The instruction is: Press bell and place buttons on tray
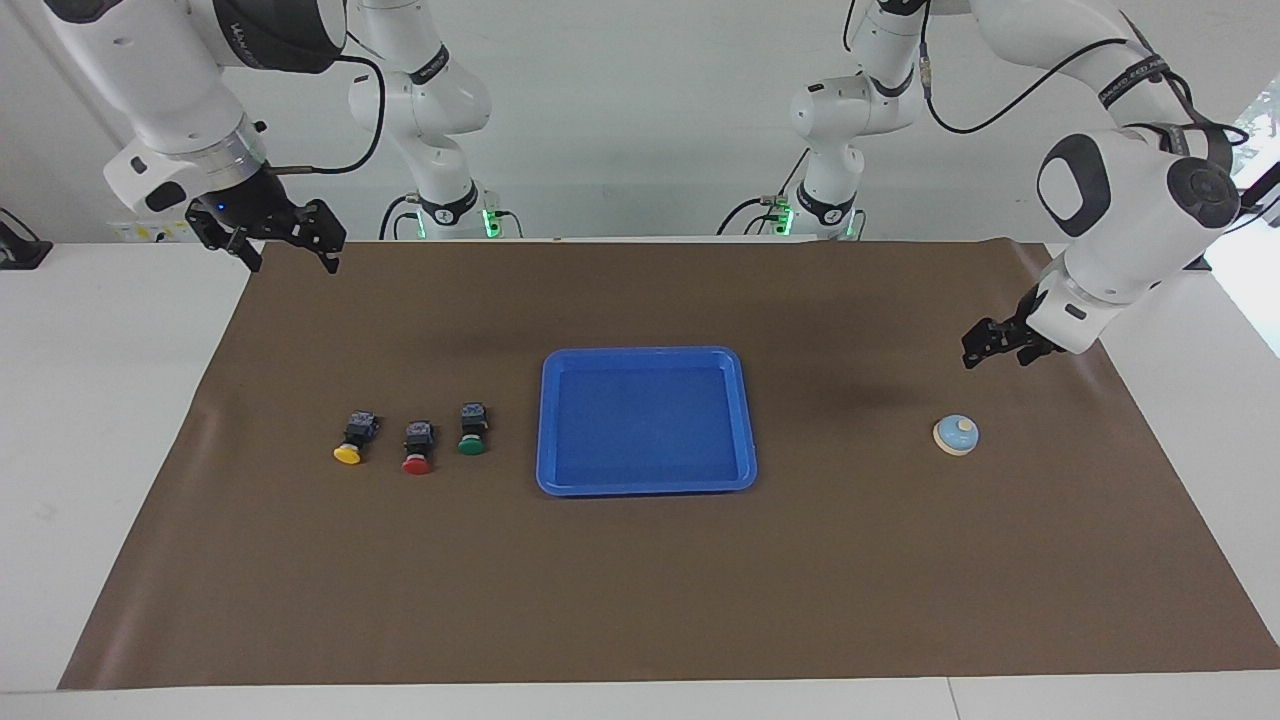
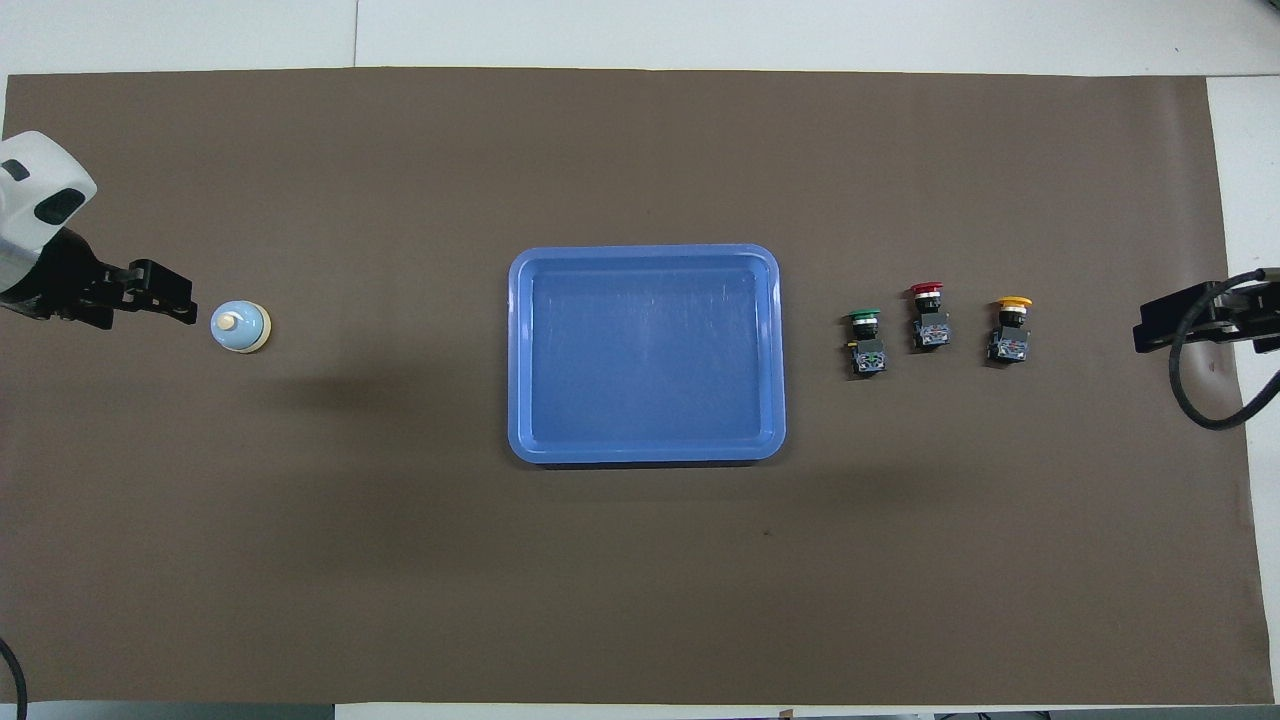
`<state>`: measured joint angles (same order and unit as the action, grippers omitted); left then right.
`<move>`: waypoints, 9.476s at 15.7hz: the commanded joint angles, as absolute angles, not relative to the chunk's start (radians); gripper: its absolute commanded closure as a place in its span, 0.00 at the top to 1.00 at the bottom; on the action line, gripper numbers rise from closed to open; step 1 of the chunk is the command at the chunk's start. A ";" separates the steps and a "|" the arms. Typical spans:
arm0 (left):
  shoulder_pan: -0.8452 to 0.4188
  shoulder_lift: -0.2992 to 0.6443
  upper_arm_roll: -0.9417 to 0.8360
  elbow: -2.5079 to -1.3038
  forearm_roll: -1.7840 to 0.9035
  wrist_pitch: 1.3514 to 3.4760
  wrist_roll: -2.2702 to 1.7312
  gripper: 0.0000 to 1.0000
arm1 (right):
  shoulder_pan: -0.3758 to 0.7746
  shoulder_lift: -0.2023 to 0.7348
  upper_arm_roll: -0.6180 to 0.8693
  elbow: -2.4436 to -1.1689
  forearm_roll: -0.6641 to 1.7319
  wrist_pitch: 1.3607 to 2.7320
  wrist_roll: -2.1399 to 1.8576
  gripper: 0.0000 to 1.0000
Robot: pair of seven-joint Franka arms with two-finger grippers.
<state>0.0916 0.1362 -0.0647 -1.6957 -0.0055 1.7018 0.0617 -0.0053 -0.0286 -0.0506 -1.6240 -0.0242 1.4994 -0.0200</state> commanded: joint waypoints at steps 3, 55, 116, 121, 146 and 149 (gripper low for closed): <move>0.071 0.057 -0.071 -1.648 -0.017 1.536 0.051 1.00 | -0.018 -0.049 -0.041 -1.647 -0.015 1.503 -0.035 1.00; 0.037 -0.049 -0.094 -1.651 -0.015 1.456 0.051 1.00 | -0.081 0.086 -0.057 -1.848 -0.015 1.913 -0.064 1.00; 0.037 -0.049 -0.094 -1.651 -0.015 1.456 0.051 1.00 | 0.499 0.403 -0.029 -1.795 0.118 2.100 0.535 0.00; 0.037 -0.049 -0.092 -1.652 -0.015 1.456 0.051 1.00 | 0.502 0.397 -0.029 -1.807 0.114 2.091 0.509 1.00; 0.037 -0.049 -0.092 -1.651 -0.015 1.456 0.051 1.00 | 0.077 0.264 -0.049 -2.002 0.018 2.189 -0.038 1.00; 0.037 -0.049 -0.092 -1.651 -0.015 1.456 0.051 1.00 | 0.083 0.282 -0.048 -2.002 0.018 2.201 -0.025 0.99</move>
